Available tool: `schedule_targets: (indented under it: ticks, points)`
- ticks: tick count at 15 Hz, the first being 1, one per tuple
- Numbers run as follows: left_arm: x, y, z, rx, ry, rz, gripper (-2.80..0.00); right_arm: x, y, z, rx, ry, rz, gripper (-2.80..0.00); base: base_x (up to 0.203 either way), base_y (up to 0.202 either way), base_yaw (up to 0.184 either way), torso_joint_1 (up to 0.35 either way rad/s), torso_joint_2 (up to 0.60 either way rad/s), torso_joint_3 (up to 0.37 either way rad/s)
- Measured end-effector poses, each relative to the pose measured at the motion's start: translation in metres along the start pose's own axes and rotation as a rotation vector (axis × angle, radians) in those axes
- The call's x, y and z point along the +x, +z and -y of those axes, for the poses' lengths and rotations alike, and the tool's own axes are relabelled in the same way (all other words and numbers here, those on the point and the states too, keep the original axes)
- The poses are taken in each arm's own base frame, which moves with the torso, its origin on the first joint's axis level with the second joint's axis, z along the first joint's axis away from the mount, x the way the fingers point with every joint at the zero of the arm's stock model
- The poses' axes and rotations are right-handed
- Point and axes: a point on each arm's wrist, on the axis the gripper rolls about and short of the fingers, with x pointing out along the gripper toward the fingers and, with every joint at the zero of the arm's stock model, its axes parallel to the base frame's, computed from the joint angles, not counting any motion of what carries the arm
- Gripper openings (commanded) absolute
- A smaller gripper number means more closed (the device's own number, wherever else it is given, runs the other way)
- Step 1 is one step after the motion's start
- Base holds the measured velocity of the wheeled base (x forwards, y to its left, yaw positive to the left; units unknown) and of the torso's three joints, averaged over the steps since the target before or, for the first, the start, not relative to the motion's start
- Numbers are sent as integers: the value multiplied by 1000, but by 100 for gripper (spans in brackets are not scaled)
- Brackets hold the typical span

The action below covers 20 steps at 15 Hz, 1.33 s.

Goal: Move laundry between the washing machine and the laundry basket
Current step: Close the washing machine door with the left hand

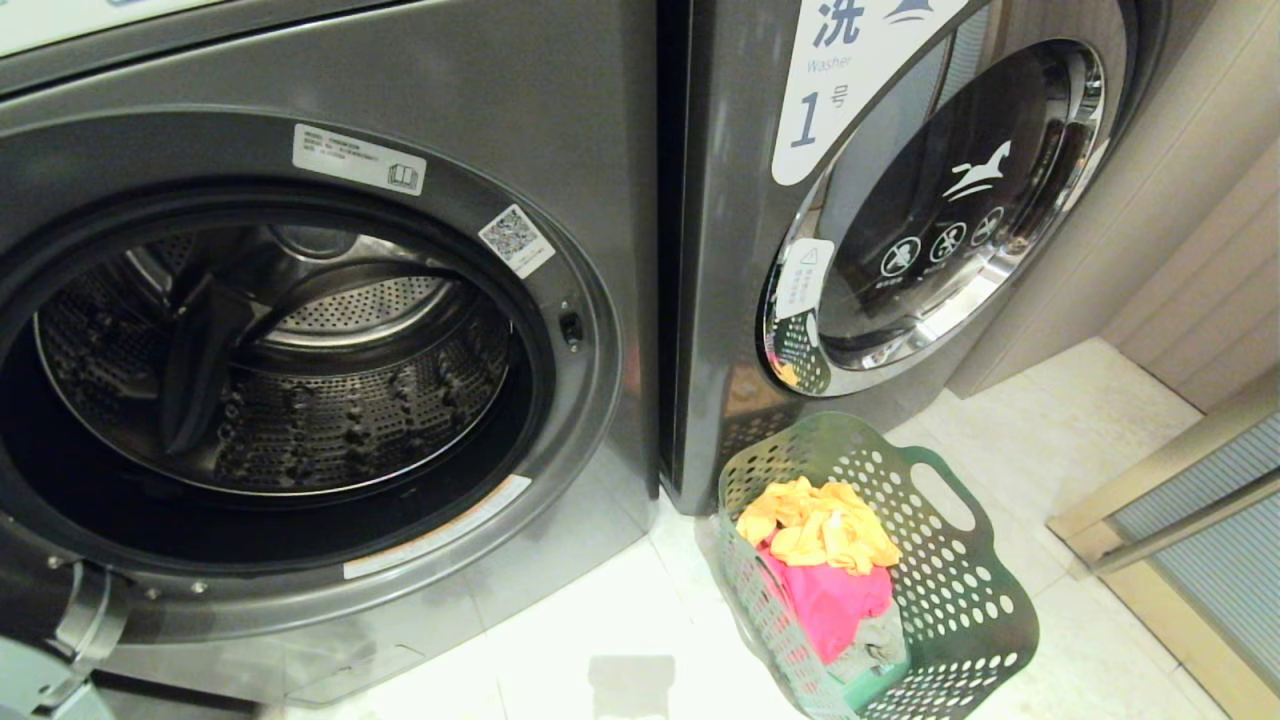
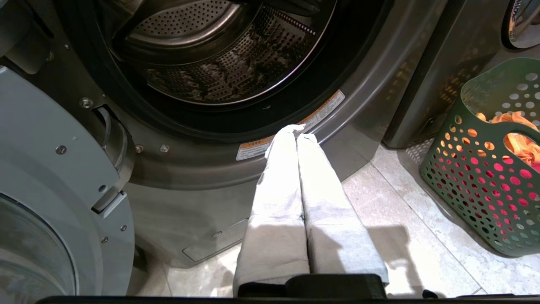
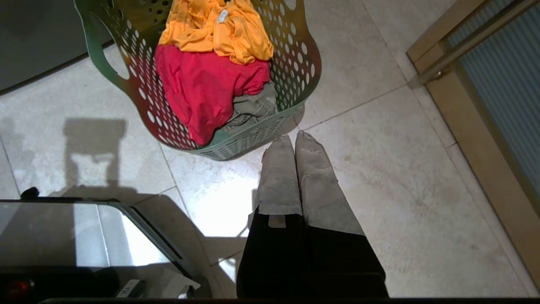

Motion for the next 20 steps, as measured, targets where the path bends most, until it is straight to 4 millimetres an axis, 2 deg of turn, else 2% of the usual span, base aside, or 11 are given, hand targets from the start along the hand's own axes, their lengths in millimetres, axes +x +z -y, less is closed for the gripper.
schedule_targets:
  ticks: [3, 6, 8, 12, 20]
  points:
    - [0, 0, 0, -3, -1, 0, -280, -1, -1, -1, -105, 57, 13, -280, 0, 0, 0, 0, 0, 0]
    - [0, 0, 0, -4, 0, 0, -280, -4, -2, -1, -99, 64, 37, -280, 0, 0, 0, 0, 0, 0]
    - [0, 0, 0, -4, 1, -1, -280, -10, -5, -1, -101, 66, 116, -280, 0, 0, 0, 4, -1, 65]
    - [0, 0, 0, -9, 2, 0, -280, -18, -9, -1, -100, 64, 263, -280, 0, 0, 0, 0, 3, 170]
    - [0, 0, 0, -11, 2, 0, -280, -20, -12, -1, -101, 61, 293, -280, 0, 0, 0, 0, 3, 202]
